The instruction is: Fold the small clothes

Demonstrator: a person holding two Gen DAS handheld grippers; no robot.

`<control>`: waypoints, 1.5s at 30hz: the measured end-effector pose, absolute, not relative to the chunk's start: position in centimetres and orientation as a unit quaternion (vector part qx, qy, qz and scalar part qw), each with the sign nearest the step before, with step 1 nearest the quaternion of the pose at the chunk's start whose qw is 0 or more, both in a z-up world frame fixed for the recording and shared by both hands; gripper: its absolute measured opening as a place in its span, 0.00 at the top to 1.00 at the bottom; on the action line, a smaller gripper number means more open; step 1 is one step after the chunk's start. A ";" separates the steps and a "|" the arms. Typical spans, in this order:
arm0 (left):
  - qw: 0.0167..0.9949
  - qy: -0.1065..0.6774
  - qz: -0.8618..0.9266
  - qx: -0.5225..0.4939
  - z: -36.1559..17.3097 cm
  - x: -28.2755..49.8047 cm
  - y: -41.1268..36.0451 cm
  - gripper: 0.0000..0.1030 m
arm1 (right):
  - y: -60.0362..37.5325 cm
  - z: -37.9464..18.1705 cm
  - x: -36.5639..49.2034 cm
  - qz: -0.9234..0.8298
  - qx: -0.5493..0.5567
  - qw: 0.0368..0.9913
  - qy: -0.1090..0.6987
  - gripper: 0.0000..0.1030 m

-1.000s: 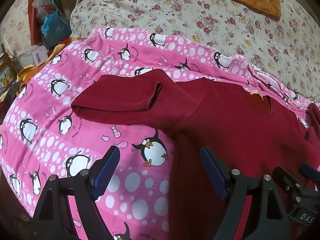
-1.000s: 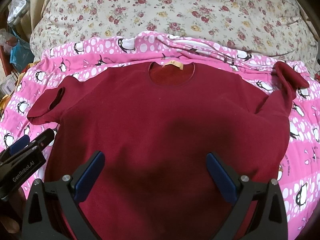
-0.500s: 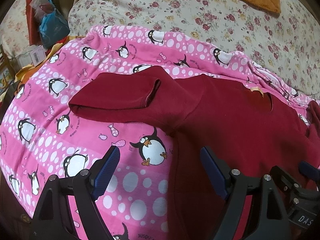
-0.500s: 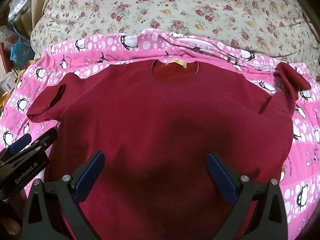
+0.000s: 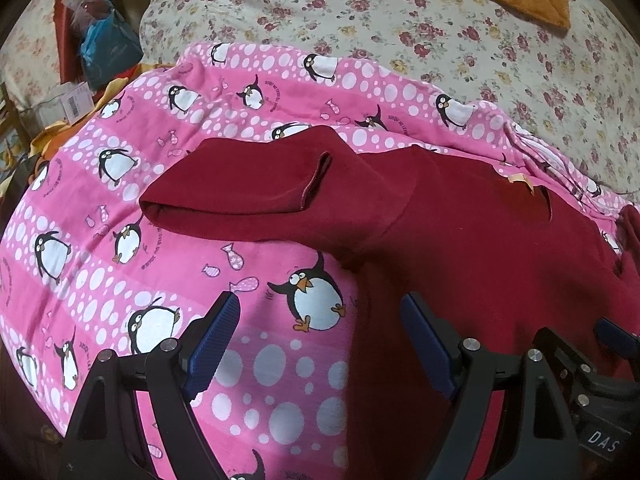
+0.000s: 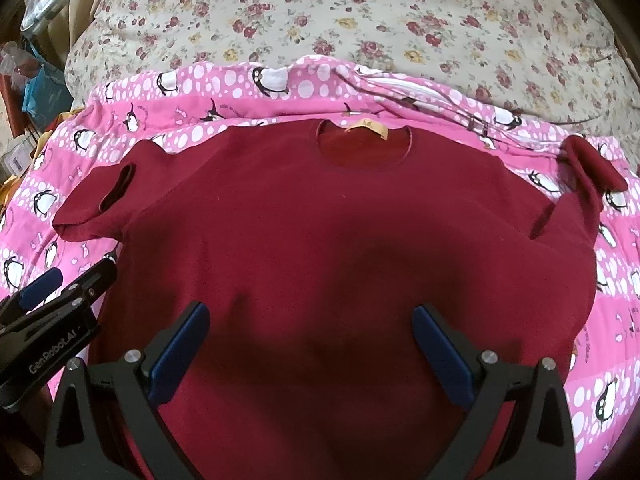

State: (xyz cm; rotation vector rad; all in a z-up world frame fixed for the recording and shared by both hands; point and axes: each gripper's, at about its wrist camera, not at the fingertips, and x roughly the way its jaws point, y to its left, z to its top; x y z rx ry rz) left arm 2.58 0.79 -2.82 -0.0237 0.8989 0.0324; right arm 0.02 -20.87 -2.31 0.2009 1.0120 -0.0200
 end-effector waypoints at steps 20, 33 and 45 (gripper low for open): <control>0.873 0.460 0.131 -0.099 -2.9 4.8 10.2 0.36 | -15.7 -0.3 4.5 0.137 0.081 0.876 0.455 0.16; 0.864 0.472 0.139 -0.109 -3.2 4.1 12.7 0.37 | -7.9 -1.4 13.6 0.284 0.176 0.808 0.486 0.37; 0.866 0.474 0.120 -0.103 -3.1 4.5 11.6 0.37 | -6.7 -2.9 14.6 0.284 0.190 0.801 0.492 0.37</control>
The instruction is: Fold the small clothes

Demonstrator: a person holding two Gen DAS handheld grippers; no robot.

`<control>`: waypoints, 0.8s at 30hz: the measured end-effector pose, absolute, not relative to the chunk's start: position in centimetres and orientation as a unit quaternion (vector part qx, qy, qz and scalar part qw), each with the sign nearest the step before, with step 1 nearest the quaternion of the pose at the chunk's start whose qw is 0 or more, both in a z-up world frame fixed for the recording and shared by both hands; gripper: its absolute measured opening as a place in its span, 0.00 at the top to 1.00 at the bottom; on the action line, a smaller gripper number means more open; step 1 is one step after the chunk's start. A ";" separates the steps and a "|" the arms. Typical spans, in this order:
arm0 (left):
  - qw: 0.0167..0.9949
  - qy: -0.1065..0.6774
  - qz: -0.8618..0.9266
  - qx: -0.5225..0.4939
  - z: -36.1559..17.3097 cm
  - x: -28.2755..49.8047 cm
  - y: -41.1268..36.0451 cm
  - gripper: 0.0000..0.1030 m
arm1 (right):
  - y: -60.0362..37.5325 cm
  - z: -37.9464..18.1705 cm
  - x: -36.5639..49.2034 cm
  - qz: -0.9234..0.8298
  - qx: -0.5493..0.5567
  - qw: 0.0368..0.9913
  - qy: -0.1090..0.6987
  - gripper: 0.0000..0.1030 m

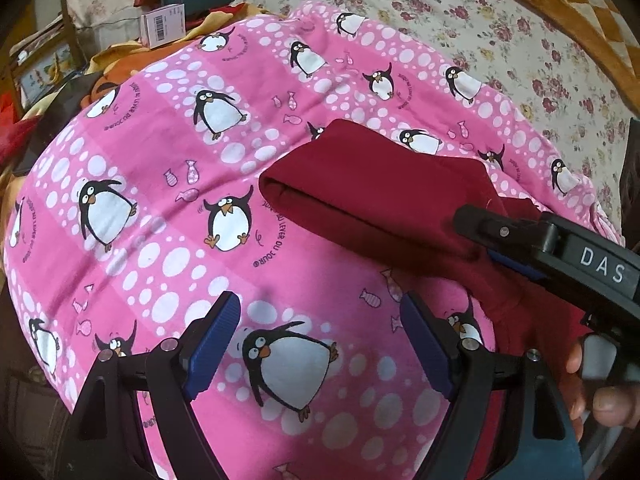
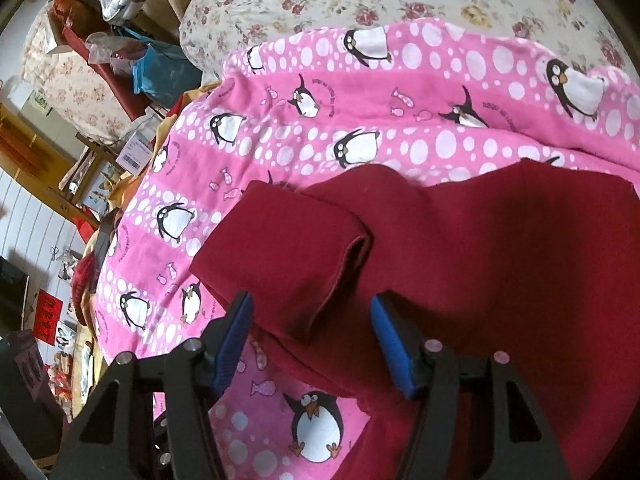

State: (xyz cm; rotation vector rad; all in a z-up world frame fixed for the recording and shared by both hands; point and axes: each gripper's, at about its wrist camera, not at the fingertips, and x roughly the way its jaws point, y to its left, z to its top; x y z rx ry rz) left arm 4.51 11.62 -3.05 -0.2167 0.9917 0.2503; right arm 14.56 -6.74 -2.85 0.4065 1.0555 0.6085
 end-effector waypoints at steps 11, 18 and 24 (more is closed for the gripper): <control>0.866 0.475 0.119 -0.101 -3.2 4.9 11.2 0.37 | -7.1 -3.4 15.0 0.276 0.210 0.796 0.497 0.37; 0.861 0.484 0.121 -0.100 -3.8 5.2 11.1 0.37 | -6.2 -4.1 15.8 0.251 0.181 0.810 0.498 0.91; 0.862 0.484 0.121 -0.092 -3.8 5.3 10.8 0.37 | -8.2 -2.4 14.5 0.258 0.198 0.820 0.471 0.95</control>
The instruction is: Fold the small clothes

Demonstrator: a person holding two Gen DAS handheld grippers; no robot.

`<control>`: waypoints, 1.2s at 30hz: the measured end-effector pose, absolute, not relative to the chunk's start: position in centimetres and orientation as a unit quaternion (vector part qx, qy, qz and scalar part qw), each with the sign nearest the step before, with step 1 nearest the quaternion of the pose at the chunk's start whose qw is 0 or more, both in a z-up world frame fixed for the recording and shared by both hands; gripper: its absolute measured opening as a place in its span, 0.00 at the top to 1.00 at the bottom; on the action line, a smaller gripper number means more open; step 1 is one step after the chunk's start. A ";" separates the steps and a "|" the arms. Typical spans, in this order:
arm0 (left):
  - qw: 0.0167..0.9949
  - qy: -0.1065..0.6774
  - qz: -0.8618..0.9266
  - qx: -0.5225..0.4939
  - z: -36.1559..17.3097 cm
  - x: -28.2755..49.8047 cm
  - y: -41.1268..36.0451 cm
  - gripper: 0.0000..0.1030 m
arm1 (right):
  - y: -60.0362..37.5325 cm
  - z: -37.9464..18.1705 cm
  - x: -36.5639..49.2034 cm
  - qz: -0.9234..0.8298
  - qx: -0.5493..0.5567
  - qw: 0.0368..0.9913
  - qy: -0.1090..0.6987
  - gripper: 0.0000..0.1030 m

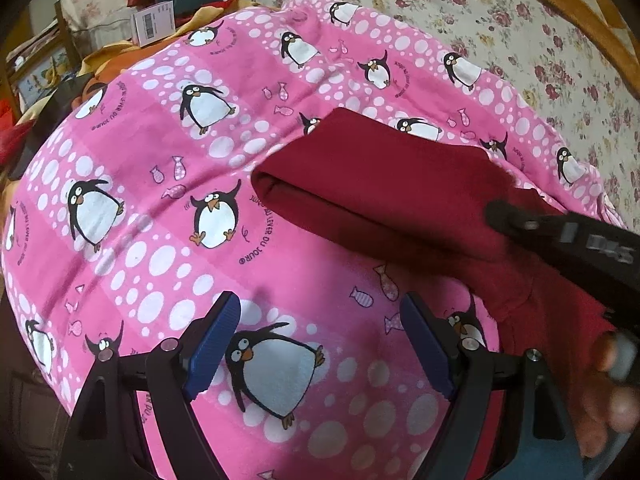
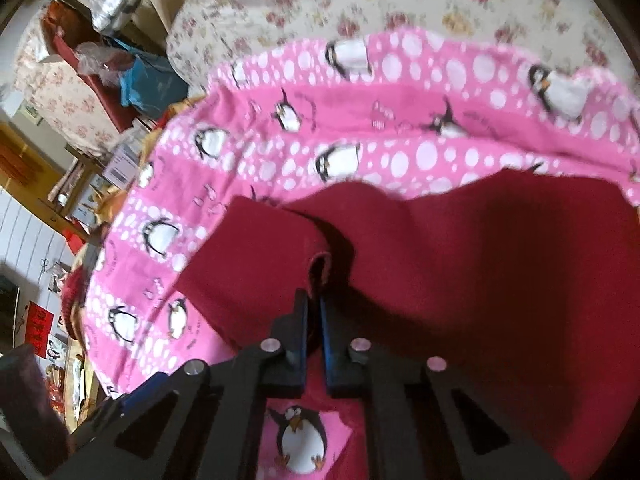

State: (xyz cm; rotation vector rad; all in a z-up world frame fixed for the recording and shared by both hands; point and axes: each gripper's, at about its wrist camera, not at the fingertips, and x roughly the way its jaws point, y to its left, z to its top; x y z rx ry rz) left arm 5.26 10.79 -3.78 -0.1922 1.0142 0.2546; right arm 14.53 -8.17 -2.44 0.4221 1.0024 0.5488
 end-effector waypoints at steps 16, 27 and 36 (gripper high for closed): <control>0.882 0.463 0.026 -0.078 -2.3 4.1 6.7 0.37 | -20.6 1.9 8.7 0.219 0.208 0.851 0.430 0.95; 0.882 0.469 -0.006 -0.051 -2.6 4.4 3.0 0.37 | -33.7 1.7 5.6 0.106 0.210 0.867 0.439 0.95; 0.877 0.478 -0.008 -0.040 -3.5 5.0 1.4 0.37 | -40.7 0.4 3.6 0.038 0.213 0.869 0.446 0.95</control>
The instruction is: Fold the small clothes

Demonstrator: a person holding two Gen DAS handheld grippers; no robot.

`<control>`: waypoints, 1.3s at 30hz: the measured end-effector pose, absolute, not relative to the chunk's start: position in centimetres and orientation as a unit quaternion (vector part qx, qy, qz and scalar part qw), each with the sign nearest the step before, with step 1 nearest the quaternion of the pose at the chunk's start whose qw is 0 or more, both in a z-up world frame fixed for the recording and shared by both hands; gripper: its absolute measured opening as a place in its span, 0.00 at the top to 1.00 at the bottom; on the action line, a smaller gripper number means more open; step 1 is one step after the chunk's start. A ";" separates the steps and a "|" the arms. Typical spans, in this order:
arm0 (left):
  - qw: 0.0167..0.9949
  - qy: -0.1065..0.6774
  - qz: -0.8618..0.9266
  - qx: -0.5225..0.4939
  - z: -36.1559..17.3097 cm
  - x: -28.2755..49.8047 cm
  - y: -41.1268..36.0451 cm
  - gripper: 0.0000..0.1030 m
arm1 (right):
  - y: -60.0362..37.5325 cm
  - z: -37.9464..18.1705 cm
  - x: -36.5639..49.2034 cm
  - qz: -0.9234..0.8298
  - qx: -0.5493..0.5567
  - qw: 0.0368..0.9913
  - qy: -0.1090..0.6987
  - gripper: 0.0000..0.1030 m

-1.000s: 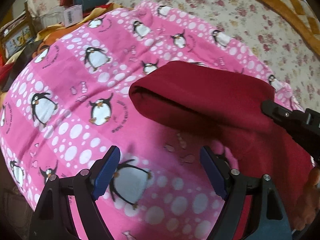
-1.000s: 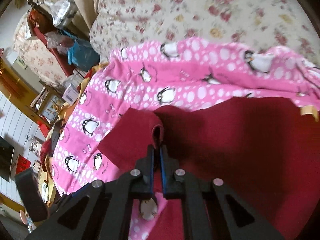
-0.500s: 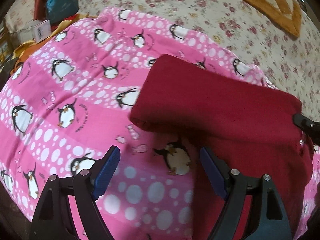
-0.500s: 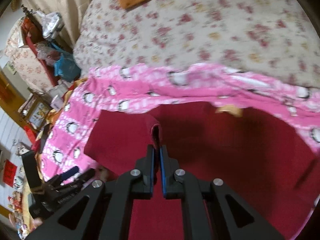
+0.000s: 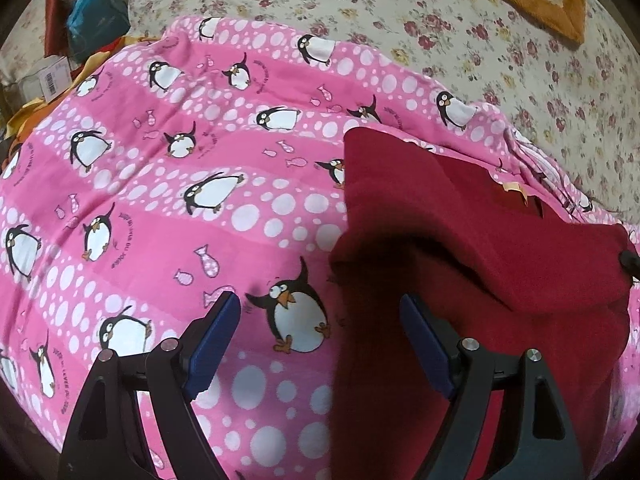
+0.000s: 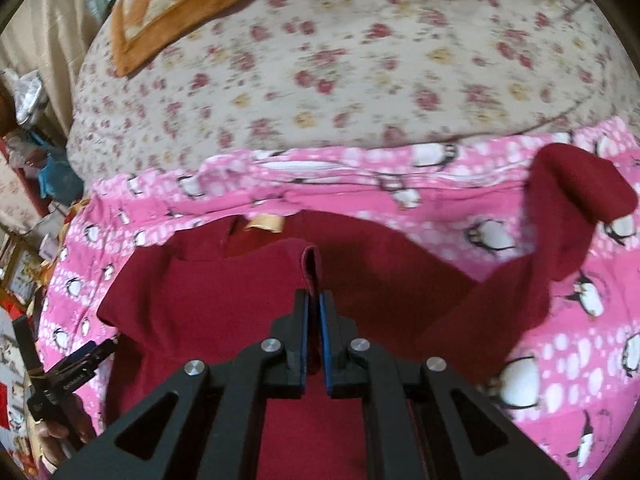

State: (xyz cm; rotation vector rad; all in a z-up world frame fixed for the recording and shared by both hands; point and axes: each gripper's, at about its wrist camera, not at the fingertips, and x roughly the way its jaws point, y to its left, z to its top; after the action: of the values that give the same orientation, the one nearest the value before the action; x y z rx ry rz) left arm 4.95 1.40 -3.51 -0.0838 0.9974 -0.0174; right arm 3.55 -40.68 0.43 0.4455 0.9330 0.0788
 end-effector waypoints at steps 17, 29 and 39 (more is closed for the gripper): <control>0.870 0.486 0.040 -0.070 -5.7 7.9 2.2 0.37 | -44.5 -3.9 3.3 -0.011 0.282 0.840 0.463 0.57; 0.869 0.485 0.049 -0.090 -5.5 7.3 3.5 0.41 | -41.6 -5.1 4.5 -0.043 0.164 0.859 0.483 0.95; 0.882 0.448 -0.009 -0.147 -1.9 5.6 4.8 0.48 | -43.6 -3.9 1.6 -0.002 0.259 0.858 0.443 0.53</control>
State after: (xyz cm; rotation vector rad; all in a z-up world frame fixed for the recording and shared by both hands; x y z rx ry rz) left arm 5.62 4.80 -1.88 -0.3069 0.9331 -0.0181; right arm 1.57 -43.62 -3.90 0.5438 0.9302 -0.0039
